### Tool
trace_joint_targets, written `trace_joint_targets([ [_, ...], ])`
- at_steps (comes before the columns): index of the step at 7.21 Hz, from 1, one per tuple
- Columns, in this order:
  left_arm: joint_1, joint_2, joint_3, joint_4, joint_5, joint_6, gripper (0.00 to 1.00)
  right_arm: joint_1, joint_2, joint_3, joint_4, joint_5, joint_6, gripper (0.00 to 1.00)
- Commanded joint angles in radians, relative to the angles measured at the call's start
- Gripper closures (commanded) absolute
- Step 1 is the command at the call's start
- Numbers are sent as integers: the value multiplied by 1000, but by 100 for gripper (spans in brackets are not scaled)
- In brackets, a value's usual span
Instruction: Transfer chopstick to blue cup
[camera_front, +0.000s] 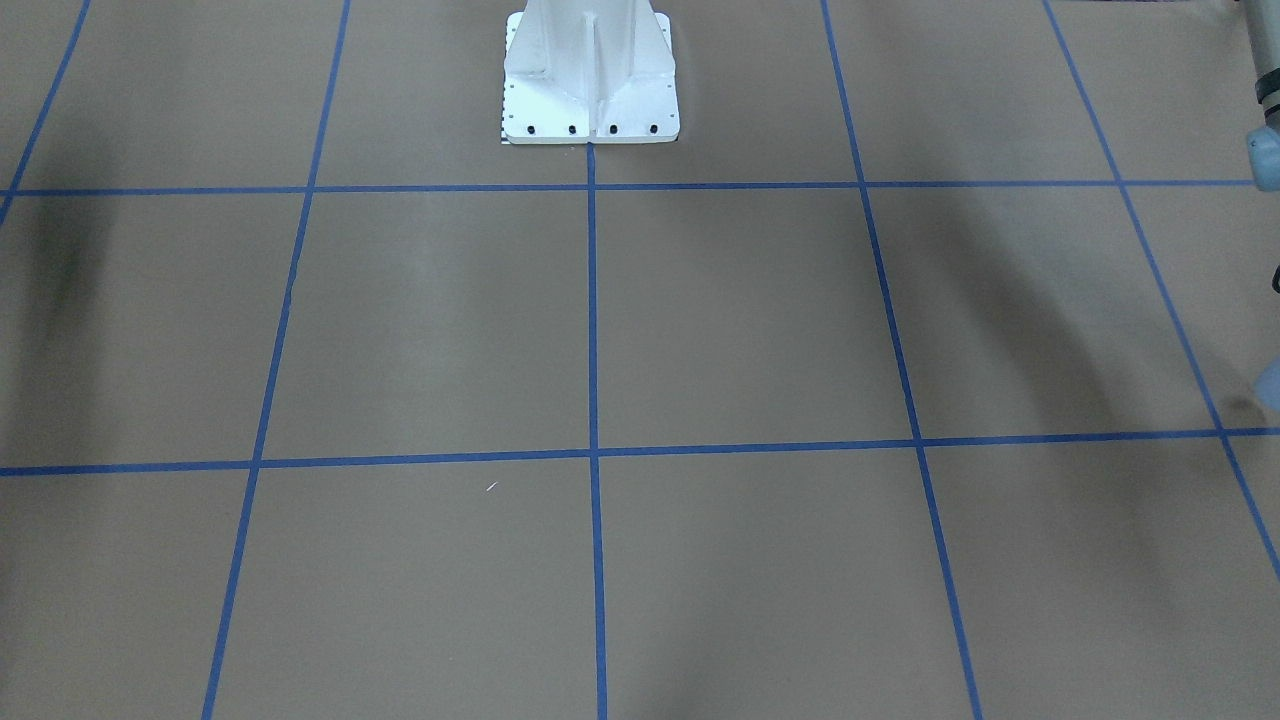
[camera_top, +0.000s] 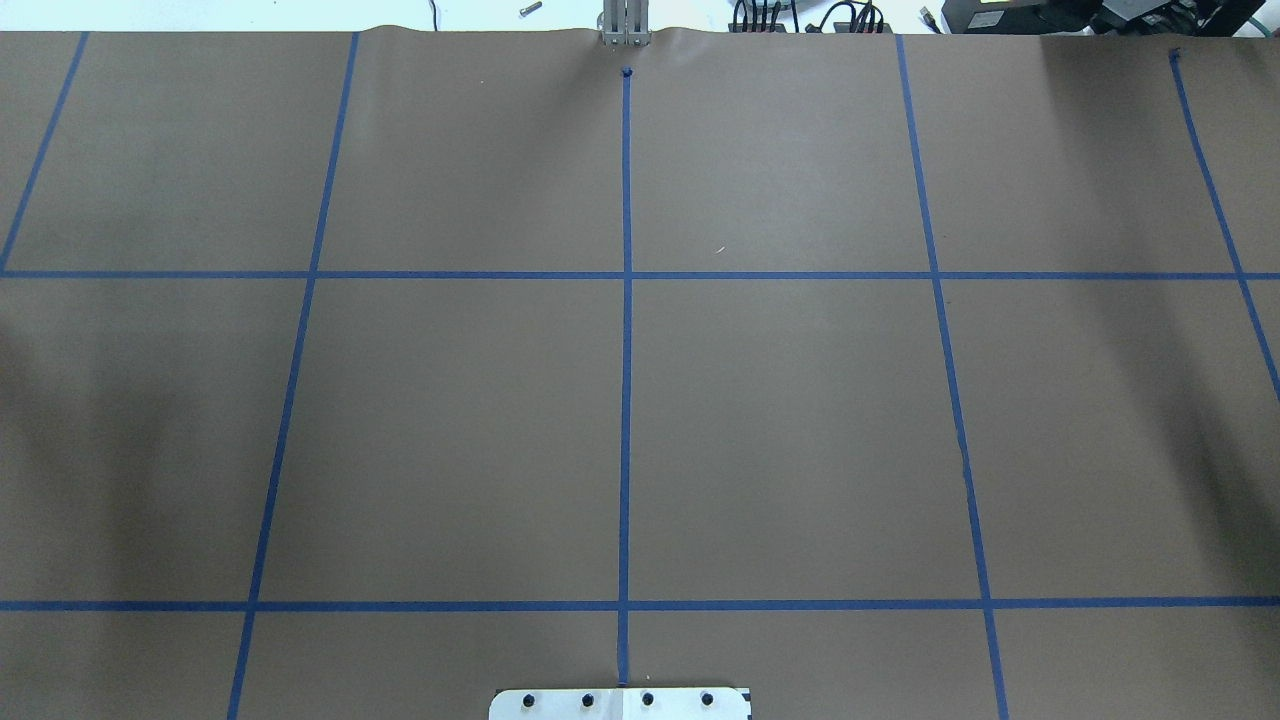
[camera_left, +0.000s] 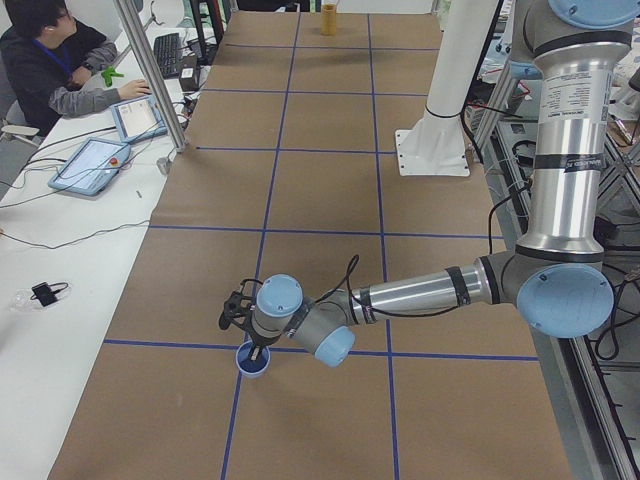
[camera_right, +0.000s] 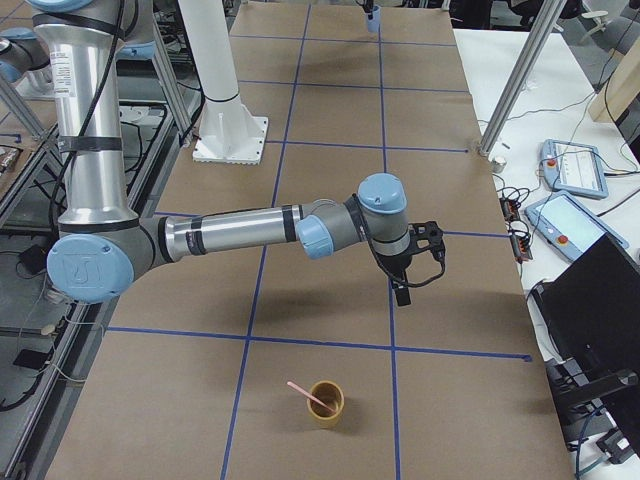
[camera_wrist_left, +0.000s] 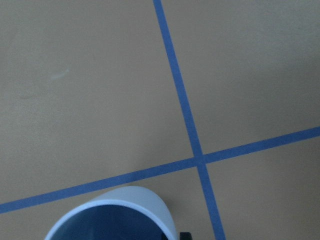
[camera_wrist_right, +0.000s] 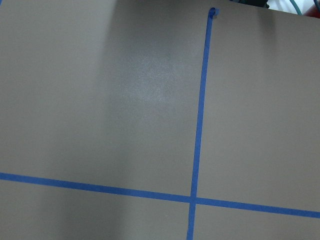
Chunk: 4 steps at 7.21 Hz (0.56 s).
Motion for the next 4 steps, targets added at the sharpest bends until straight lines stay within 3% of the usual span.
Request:
trace_joint_targets([
  [1, -4, -11, -225, 265, -5, -6, 100, 0, -2, 0, 0, 1, 0, 0],
  [2, 13, -32, -323, 385, 62, -23, 100, 0, -5, 0, 0, 1, 0, 0],
  [4, 170, -85, -549, 605, 103, -226, 100, 0, -12, 2, 0, 3, 2, 0],
])
